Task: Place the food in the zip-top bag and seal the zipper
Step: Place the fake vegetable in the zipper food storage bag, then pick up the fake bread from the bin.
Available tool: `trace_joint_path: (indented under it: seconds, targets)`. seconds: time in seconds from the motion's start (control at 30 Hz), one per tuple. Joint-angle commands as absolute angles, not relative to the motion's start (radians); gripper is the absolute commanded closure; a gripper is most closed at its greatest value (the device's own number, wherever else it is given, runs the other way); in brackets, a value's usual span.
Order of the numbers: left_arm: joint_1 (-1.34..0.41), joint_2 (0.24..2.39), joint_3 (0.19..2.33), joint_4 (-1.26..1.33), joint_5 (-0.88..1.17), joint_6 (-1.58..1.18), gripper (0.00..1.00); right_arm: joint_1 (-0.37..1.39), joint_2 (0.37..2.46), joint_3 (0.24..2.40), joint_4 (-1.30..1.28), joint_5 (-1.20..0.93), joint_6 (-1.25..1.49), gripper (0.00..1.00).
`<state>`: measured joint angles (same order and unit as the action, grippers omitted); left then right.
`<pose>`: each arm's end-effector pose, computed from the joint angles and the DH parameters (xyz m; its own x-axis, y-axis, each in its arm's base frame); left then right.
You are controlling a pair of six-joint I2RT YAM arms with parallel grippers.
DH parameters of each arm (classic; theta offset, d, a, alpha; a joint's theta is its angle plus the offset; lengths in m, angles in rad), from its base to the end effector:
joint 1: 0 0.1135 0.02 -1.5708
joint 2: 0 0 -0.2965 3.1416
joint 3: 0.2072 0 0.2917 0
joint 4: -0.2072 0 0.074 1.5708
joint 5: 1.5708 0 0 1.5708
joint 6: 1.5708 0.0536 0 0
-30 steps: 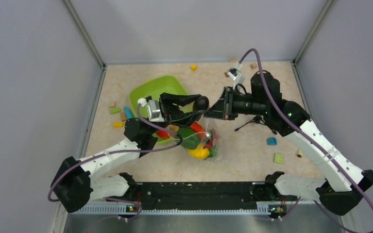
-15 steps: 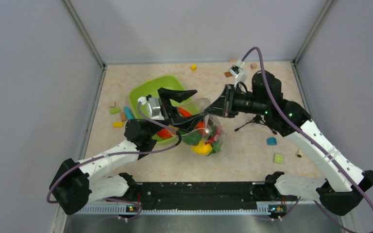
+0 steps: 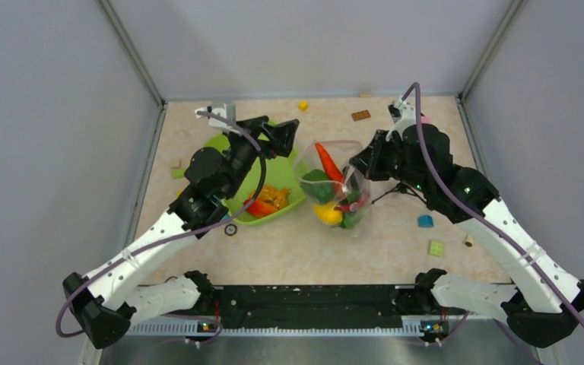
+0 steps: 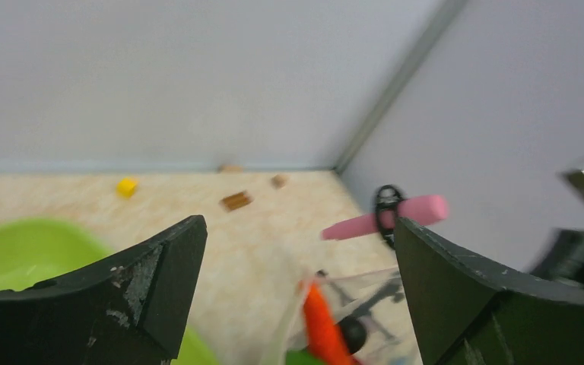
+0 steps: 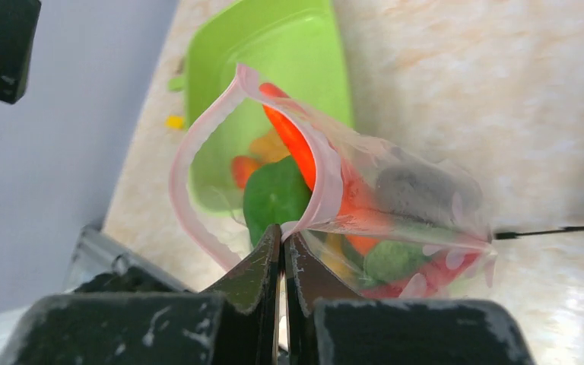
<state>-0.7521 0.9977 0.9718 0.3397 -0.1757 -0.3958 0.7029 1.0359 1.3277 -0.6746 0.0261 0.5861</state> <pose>0.2012 -0.1754 0.4544 -0.0045 -0.5156 -0.8568 0.5955 0.6869 -0.4165 0.1866 0.1562 0.4605 -0.5846 0.2294 -0.7782 -0.3653 0.7820 0.5050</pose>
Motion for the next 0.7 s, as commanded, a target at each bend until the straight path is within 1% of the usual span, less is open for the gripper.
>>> trace_joint_path:
  seconds: [0.0, 0.07, 0.13, 0.2, 0.33, 0.5, 0.67]
  targets:
    - [-0.686, 1.104, 1.095, -0.107, -0.527, -0.522, 0.02, 0.703, 0.98, 1.321, -0.679, 0.28, 0.499, 1.0]
    - [-0.596, 1.148, 1.118, -0.203, -0.447, -0.604, 0.02, 0.703, 0.958, 1.294, -0.676, 0.31, 0.479, 1.0]
    - [-0.502, 1.175, 1.081, -0.211, -0.327, -0.659, 0.02, 0.703, 0.935, 1.252, -0.652, 0.33, 0.444, 1.0]
    - [-0.455, 1.201, 1.038, -0.217, -0.299, -0.688, 0.02, 0.703, 0.914, 1.198, -0.61, 0.364, 0.42, 1.0]
    - [-0.449, 1.252, 0.989, -0.298, -0.349, -0.743, 0.02, 0.703, 0.91, 1.127, -0.54, 0.412, 0.372, 1.0]
    - [-0.447, 1.283, 0.916, -0.378, -0.256, -0.816, 0.05, 0.703, 0.905, 1.062, -0.452, 0.419, 0.35, 1.0]
    - [-0.447, 1.31, 0.909, -0.481, -0.193, -0.832, 0.06, 0.703, 0.886, 1.037, -0.39, 0.39, 0.329, 1.0]
